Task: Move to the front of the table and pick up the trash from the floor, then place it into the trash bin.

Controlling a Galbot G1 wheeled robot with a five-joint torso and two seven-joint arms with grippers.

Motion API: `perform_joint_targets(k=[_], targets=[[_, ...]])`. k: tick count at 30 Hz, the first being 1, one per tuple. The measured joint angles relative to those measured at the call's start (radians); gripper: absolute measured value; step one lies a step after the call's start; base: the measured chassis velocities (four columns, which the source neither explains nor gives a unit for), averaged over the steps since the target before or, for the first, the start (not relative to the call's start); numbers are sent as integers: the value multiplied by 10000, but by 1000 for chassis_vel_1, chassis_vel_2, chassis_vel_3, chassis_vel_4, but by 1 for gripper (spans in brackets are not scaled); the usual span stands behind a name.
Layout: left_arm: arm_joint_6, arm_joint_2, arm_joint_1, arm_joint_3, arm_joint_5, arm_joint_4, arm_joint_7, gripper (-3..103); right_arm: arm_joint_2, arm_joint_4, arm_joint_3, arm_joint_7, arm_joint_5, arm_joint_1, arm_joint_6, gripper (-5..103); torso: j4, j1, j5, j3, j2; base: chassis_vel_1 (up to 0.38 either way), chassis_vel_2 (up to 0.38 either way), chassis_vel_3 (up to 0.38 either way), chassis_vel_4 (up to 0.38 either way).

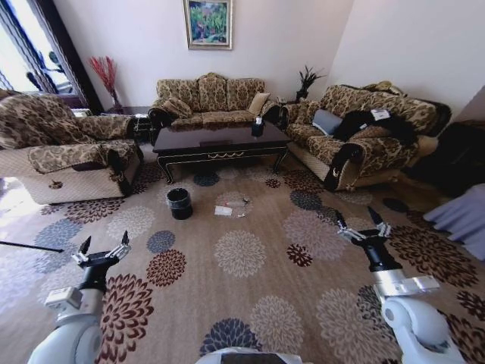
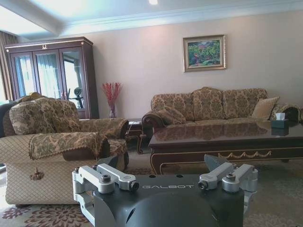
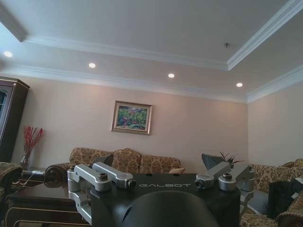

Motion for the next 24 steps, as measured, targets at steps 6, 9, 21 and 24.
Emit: perform_joint_targets(k=[6,9,21,24], targets=[[-49,-46,16,52,23,0,-16,100,-6,0,1,0,33,1,0,100,-1,-131,1,-163,-293,0,0,0,0],[-62,-66,20,75,29,2,-17,100,-6,1,5,1,43,0,0,100,-1,-181,0,-230,-410,0,0,0,0],[-79,-154,-4,212,91,37,-44,100,-11,-33,19,5,66,23,0,100,-1,-428,1,-542,-975,0,0,0,0],[-82,-171,-17,240,105,64,-49,100,-20,-61,9,5,70,49,1,100,-1,-487,0,-614,-1105,0,0,0,0]])
